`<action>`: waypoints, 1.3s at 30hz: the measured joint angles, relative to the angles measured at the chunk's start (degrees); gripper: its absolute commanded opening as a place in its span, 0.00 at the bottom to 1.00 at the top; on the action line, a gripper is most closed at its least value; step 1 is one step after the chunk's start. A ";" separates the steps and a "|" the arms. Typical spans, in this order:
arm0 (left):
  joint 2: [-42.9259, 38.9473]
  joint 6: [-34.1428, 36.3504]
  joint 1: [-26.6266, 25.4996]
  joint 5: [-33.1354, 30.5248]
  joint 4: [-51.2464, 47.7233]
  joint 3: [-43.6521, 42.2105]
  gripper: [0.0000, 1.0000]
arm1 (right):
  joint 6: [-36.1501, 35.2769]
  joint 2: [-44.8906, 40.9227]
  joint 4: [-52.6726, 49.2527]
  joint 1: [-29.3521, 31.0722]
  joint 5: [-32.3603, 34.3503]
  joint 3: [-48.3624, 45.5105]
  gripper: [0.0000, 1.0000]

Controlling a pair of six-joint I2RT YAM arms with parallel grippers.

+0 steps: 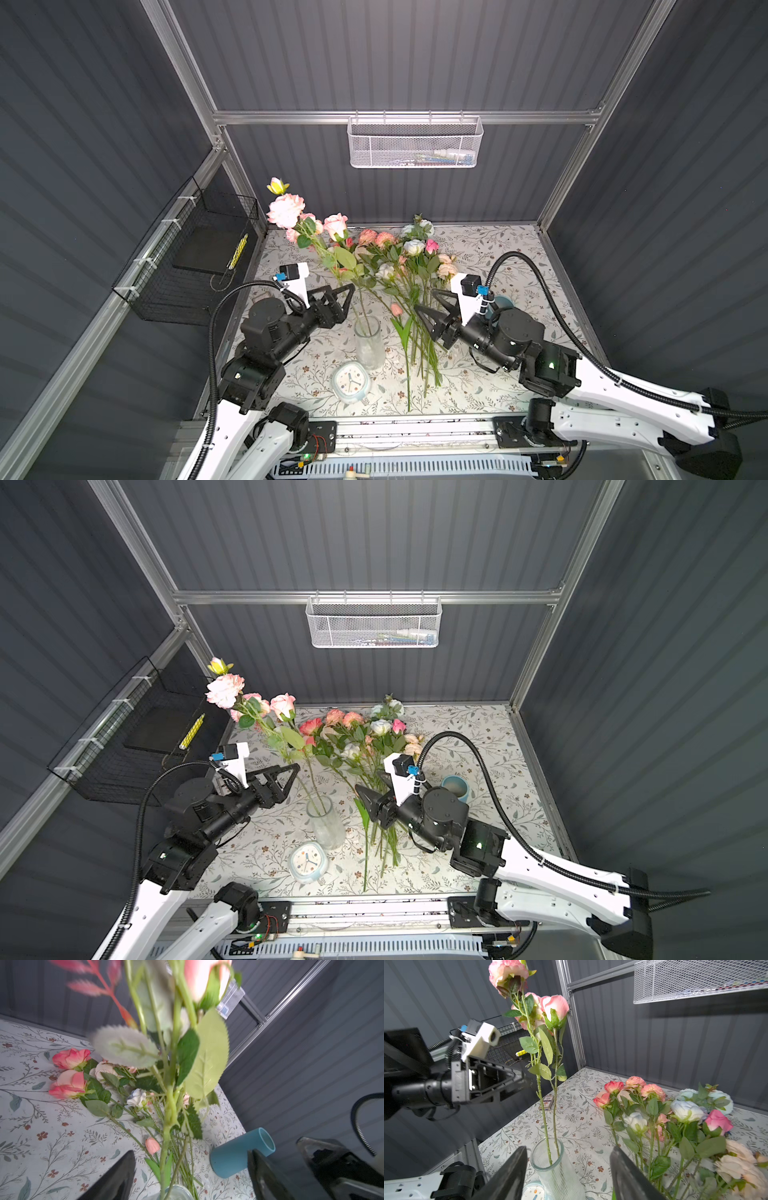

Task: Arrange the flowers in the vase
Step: 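Carry the pink rose over the glass vase and lower it in, then open the right gripper, move to the bunch, close on a pink tulip stem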

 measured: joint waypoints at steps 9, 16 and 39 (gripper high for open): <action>-6.21 -0.44 0.00 -6.71 -2.03 1.31 1.00 | 7.98 5.03 -4.15 -8.02 -3.10 -0.70 0.54; -11.98 -1.05 0.00 -10.73 -2.84 0.04 1.00 | 15.34 24.11 -14.88 -17.35 -9.20 5.68 0.48; -16.39 -1.92 0.00 -12.26 -9.64 -4.66 1.00 | 16.96 45.62 -23.63 -9.27 -18.36 12.57 0.47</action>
